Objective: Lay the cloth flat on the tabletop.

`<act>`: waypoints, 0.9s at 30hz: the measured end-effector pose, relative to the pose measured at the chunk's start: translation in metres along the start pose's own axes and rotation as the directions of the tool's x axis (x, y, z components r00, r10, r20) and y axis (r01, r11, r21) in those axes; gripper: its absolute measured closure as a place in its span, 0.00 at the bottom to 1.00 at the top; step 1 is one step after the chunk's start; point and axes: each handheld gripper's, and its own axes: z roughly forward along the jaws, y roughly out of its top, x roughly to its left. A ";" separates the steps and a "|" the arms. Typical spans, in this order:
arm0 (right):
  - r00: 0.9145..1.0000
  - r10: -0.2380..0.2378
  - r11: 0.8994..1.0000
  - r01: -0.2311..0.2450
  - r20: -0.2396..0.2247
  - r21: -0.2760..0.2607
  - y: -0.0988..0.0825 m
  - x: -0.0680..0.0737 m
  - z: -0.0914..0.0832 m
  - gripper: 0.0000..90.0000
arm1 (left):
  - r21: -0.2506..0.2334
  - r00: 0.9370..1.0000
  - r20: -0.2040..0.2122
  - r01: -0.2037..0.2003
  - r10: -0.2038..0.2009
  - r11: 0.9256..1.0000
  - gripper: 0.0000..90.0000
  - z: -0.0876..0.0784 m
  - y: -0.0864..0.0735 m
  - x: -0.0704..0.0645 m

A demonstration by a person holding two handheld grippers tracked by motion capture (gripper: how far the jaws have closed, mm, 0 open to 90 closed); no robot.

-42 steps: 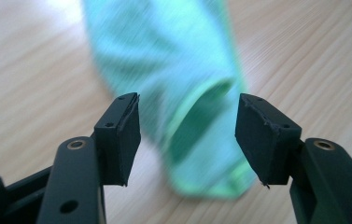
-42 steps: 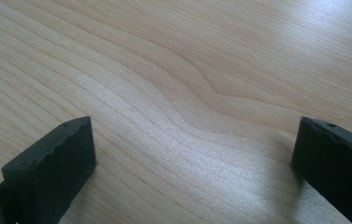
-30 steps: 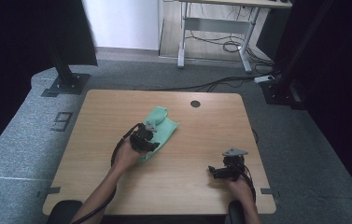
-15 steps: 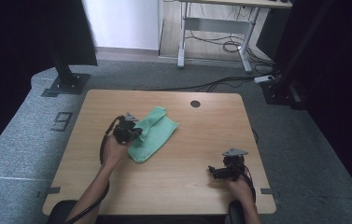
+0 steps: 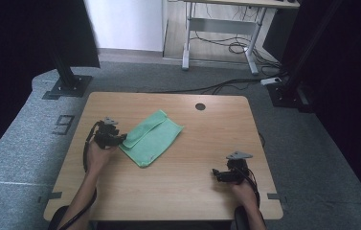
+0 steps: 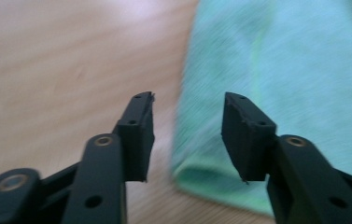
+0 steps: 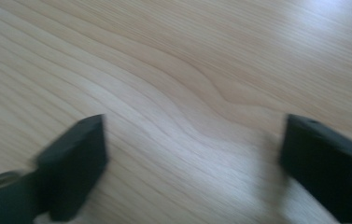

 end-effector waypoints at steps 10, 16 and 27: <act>0.991 -0.038 0.999 0.033 -0.132 -0.034 0.055 0.048 0.028 0.17 | 0.084 0.999 -0.006 -0.046 0.047 0.995 0.54 0.039 0.011 0.000; 0.988 -0.088 0.995 0.082 -0.127 -0.053 0.095 0.083 0.057 0.13 | 0.096 1.000 0.014 -0.021 0.020 0.995 0.57 0.042 -0.009 0.007; 0.991 -0.100 0.995 0.097 -0.084 -0.039 0.112 0.107 0.086 0.07 | 0.154 0.986 0.158 -0.076 0.051 0.985 0.59 0.016 -0.028 -0.037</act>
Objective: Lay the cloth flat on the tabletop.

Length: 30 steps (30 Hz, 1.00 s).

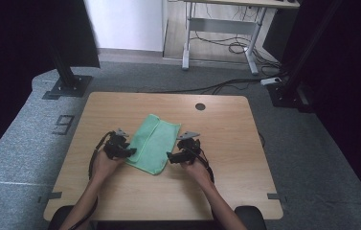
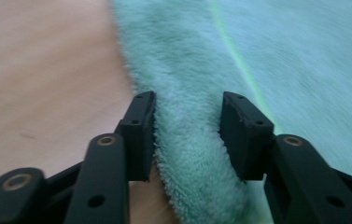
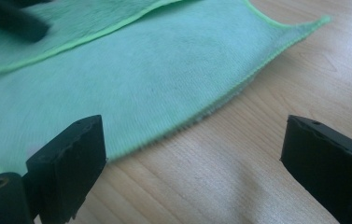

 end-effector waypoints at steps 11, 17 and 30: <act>0.999 0.012 1.000 -0.012 0.036 0.026 -0.016 -0.009 0.019 0.05 | -0.014 0.991 -0.075 -0.114 0.113 0.993 0.55 0.012 0.060 -0.021; 0.999 -0.011 1.000 0.010 0.051 0.020 -0.018 -0.009 0.017 0.05 | 0.038 0.986 -0.132 -0.098 0.102 0.994 0.63 0.047 0.068 -0.018; 0.997 0.024 0.999 -0.026 0.071 0.032 -0.023 -0.020 0.011 0.06 | -0.063 0.998 -0.059 -0.031 0.027 0.998 0.96 0.026 0.063 -0.008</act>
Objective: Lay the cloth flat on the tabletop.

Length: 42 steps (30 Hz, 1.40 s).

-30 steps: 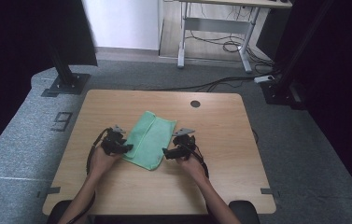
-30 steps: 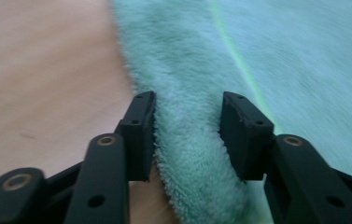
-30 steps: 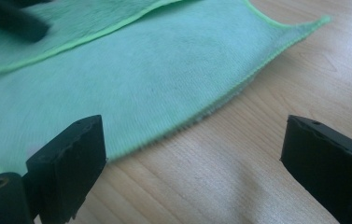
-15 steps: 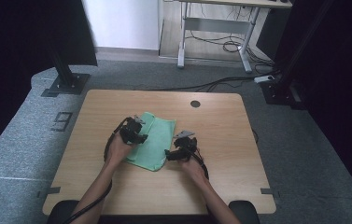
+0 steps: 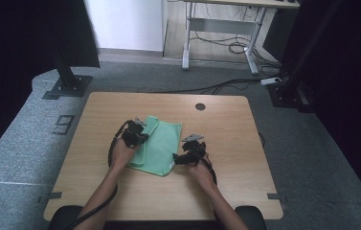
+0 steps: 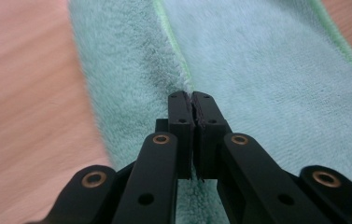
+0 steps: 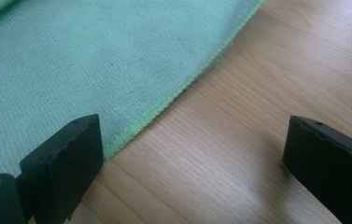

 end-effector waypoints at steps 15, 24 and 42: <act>0.998 0.063 0.998 -0.063 0.031 0.030 -0.018 -0.036 -0.020 0.06 | -0.022 0.991 0.016 0.133 -0.133 0.991 0.85 -0.041 -0.049 0.041; 0.998 0.048 0.998 -0.050 0.034 0.033 -0.019 -0.042 -0.025 0.08 | -0.091 0.993 -0.011 0.118 -0.120 0.989 0.32 -0.048 -0.051 0.043; 0.998 0.025 0.999 -0.026 0.052 0.027 -0.010 -0.044 -0.014 0.07 | -0.010 0.997 -0.059 0.048 -0.048 0.999 0.20 -0.019 -0.069 0.020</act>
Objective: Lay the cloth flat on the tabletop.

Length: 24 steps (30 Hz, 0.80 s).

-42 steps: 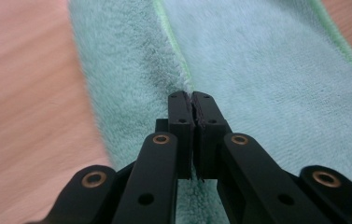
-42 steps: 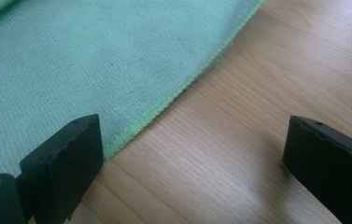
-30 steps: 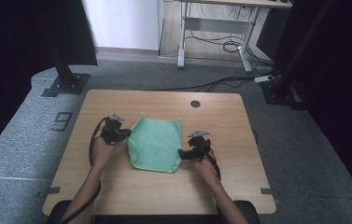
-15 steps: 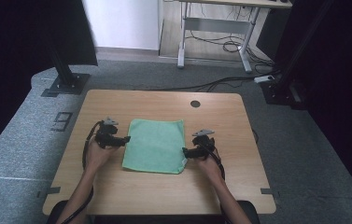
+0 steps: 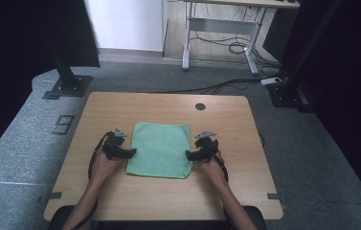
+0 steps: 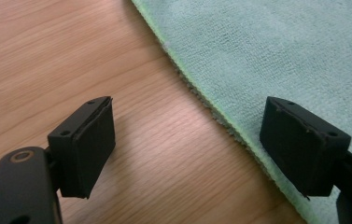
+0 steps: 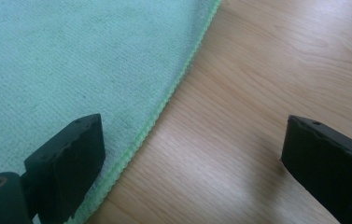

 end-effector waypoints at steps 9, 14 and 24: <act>0.999 0.035 0.999 -0.035 0.004 -0.006 -0.013 -0.015 -0.010 0.07 | -0.002 0.999 0.029 -0.024 0.024 1.000 0.20 0.002 0.002 -0.019; 0.999 0.039 0.999 -0.039 0.009 -0.006 -0.019 -0.022 -0.016 0.07 | -0.008 0.998 0.044 -0.045 0.045 0.999 0.20 0.001 0.000 -0.031; 0.999 0.044 0.999 -0.044 0.006 -0.014 -0.033 -0.026 -0.028 0.10 | -0.020 0.996 0.044 -0.074 0.075 0.997 0.16 0.004 0.002 -0.041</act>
